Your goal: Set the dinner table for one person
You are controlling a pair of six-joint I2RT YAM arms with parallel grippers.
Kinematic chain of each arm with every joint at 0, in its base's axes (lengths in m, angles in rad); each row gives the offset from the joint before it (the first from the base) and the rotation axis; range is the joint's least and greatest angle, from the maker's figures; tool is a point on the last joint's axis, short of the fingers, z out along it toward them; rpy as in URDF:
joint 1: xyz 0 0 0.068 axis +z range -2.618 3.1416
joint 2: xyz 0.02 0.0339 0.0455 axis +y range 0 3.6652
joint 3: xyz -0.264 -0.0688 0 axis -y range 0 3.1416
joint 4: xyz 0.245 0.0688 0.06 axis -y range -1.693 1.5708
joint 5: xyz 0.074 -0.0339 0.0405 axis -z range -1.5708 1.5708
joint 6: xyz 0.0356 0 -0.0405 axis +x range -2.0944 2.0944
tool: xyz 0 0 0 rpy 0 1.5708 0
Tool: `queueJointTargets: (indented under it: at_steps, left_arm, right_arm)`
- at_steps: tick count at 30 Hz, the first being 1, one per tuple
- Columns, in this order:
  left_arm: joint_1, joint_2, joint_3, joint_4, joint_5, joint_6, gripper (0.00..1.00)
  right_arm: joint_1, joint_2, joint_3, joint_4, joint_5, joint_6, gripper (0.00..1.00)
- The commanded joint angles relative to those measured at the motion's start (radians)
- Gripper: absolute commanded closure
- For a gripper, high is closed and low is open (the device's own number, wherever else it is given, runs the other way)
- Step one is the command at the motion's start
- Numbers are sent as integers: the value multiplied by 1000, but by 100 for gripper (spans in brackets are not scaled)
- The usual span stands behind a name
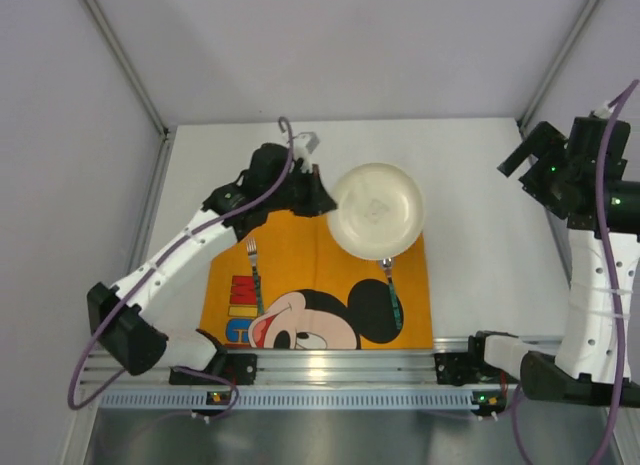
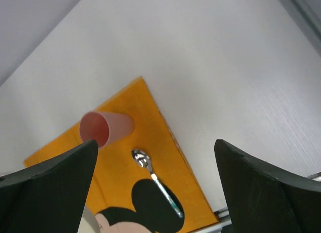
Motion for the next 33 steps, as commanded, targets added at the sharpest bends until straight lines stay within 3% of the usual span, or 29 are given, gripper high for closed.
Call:
queueJointTargets:
  at_steps: [1, 8, 16, 18, 19, 21, 23, 25, 29, 31, 32, 33]
  left_arm:
    - [123, -129, -247, -128, -121, 4, 100]
    - [202, -181, -610, -27, -168, -11, 100]
    - [237, -85, -640, 8, -313, -22, 100]
    - [251, -68, -632, 8, -314, -13, 79]
    - [254, -65, -613, -13, -327, -11, 53]
    - [257, -62, -583, -48, -334, -6, 35]
    - [260, -92, -531, -108, -369, 1, 2]
    - [269, -132, -478, -141, -406, 14, 1]
    - [332, -276, -439, -149, -636, 82, 1]
    - [355, -343, -538, 18, -790, 153, 1]
    - [387, -420, -595, 105, -791, 220, 1]
    - [401, -460, -662, 305, -755, 256, 1]
  right_arm:
    - [6, 1, -82, 57, -218, -27, 0]
    - [32, -1, -234, 93, -232, -30, 0]
    - [48, -36, -299, 108, -210, -50, 0]
    - [48, -50, -316, 112, -207, -59, 0]
    - [49, -55, -320, 116, -206, -62, 0]
    - [52, -55, -317, 122, -207, -78, 0]
    - [64, -49, -303, 126, -207, -90, 0]
    - [78, -35, -282, 149, -224, -111, 0]
    - [176, 4, -237, 212, -302, -144, 0]
    - [201, 13, -222, 238, -321, -154, 0]
    - [215, 16, -219, 246, -324, -153, 0]
    - [221, 19, -214, 257, -331, -153, 0]
